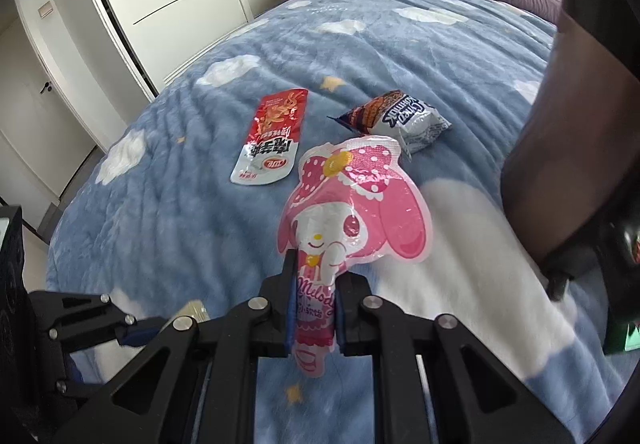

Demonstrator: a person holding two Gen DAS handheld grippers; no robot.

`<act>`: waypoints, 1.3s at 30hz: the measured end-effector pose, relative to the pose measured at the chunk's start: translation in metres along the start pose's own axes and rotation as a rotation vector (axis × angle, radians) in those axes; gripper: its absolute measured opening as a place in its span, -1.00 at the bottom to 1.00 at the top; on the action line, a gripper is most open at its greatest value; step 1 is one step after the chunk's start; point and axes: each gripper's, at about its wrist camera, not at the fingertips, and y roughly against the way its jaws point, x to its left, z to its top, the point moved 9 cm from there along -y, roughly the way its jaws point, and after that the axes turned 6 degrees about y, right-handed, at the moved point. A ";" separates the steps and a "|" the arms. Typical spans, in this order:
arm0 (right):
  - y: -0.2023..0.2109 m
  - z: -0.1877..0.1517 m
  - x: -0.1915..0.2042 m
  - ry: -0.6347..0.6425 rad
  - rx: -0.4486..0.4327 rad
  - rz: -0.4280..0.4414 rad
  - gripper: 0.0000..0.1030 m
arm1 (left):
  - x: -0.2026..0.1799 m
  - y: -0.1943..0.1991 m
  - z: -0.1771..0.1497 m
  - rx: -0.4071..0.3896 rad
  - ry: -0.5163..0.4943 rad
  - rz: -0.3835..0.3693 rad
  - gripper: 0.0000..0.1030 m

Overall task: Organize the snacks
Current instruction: 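Carry the beige snack and pink character packet with both tools over the green tray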

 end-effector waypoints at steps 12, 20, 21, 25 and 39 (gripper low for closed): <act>0.076 -0.047 0.013 -0.026 -0.033 -0.035 -1.00 | -0.011 0.055 -0.014 -0.069 -0.006 0.038 -0.67; 0.128 -0.079 0.003 -0.065 -0.078 -0.084 -1.00 | -0.043 0.083 -0.027 -0.104 -0.061 0.042 -0.67; 0.135 -0.082 0.000 -0.071 -0.087 -0.094 -1.00 | -0.047 0.085 -0.029 -0.107 -0.069 0.042 -0.67; 0.162 -0.097 -0.015 -0.096 -0.120 -0.132 -1.00 | -0.070 0.095 -0.032 -0.116 -0.115 0.045 -0.67; 0.251 -0.147 -0.117 -0.246 -0.233 -0.279 -1.00 | -0.195 0.105 -0.010 -0.147 -0.318 -0.004 -0.67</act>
